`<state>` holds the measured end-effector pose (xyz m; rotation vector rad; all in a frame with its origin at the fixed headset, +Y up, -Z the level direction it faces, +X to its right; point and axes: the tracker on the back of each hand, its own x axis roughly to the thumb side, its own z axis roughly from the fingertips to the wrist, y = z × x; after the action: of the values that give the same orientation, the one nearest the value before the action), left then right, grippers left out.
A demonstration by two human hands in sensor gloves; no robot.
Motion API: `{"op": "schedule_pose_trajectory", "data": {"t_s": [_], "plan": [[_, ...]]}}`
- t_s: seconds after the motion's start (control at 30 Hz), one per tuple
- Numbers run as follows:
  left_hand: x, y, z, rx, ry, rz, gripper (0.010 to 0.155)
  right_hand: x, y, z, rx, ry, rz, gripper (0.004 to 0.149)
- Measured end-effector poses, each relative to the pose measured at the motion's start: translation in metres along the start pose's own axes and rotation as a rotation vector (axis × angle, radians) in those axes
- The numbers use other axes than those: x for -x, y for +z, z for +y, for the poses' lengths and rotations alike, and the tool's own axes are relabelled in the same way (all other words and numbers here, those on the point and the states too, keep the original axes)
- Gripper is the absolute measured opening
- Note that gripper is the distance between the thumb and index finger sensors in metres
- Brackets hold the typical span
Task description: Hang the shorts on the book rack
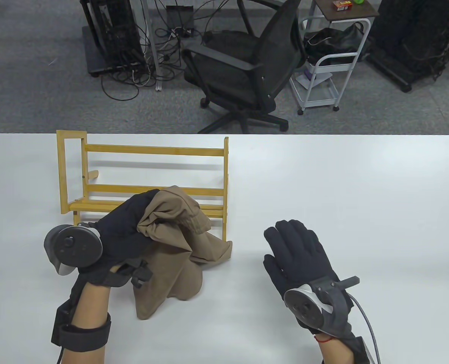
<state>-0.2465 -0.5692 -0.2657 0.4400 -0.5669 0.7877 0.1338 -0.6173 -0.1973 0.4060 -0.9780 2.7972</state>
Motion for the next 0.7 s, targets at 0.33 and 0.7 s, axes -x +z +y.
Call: {"op": "schedule_pose_trajectory", "data": {"t_s": [0.33, 0.7], "plan": [[0.005, 0.005, 0.019, -0.068, -0.017, 0.025, 0.065, 0.012, 0.007, 0.007, -0.011, 0.028, 0.04, 0.058], [0.011, 0.01, 0.033, -0.136, -0.028, 0.05, 0.065, 0.019, 0.012, 0.011, -0.028, 0.044, 0.065, 0.058]]}}
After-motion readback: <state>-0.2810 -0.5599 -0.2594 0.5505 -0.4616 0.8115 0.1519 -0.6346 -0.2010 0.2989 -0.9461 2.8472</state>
